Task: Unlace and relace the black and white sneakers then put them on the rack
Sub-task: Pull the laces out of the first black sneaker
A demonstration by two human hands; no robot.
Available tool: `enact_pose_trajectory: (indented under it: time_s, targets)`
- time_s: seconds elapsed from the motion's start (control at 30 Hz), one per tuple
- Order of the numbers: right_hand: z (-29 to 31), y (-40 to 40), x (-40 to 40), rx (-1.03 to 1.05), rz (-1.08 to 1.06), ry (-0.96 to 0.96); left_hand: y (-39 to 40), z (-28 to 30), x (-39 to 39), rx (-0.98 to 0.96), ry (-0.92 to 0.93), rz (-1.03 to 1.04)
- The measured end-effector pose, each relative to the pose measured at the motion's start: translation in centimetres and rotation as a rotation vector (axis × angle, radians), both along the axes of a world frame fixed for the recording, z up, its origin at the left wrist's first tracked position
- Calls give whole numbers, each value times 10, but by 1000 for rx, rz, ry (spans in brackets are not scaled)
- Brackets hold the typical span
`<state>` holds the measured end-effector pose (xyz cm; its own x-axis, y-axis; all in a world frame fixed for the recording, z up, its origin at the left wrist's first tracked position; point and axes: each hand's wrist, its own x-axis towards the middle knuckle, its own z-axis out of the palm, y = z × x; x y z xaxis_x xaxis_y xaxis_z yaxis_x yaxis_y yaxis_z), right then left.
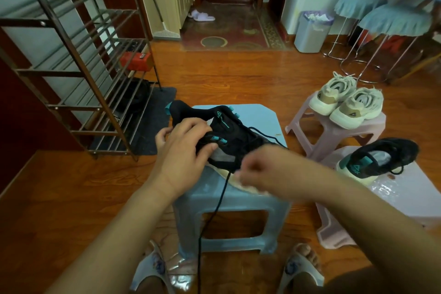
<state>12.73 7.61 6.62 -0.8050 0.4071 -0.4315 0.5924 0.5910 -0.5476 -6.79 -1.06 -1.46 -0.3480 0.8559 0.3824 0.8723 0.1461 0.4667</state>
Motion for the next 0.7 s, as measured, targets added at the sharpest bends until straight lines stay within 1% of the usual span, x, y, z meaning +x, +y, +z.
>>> enact_pose_trajectory:
  time_s: [0.07, 0.1, 0.13, 0.27, 0.33, 0.37, 0.47, 0.53, 0.63, 0.7]
  targets:
    - [-10, 38, 1, 218, -271, 230, -1, 1, 1, 6, -3, -7]
    - [-13, 51, 1, 326, -337, 283, -2, 1, 1, 9, -4, -10]
    - [-15, 58, -1, 351, -373, 292, -2, 0, 1, 14, -4, -11]
    - [-32, 64, -15, 249, -413, 279, -2, -1, 0, 22, 1, -10]
    - [-32, 61, -24, 257, -449, 240, -2, 0, 1, 19, 6, -4]
    - [-32, 59, -27, 298, -456, 215, -1, 0, 2, 19, 9, -2]
    - [-32, 50, -34, 526, -426, 153, -2, 1, 3, 15, 11, 0]
    - [-31, 44, -34, 581, -405, 123, -2, 2, 4, 9, 9, 6]
    - [-33, 39, -40, 533, -427, 53, -1, 2, 5, 2, 21, 18]
    - [-30, 38, -44, 436, -434, 126, 0, 1, 5, -4, 32, 31]
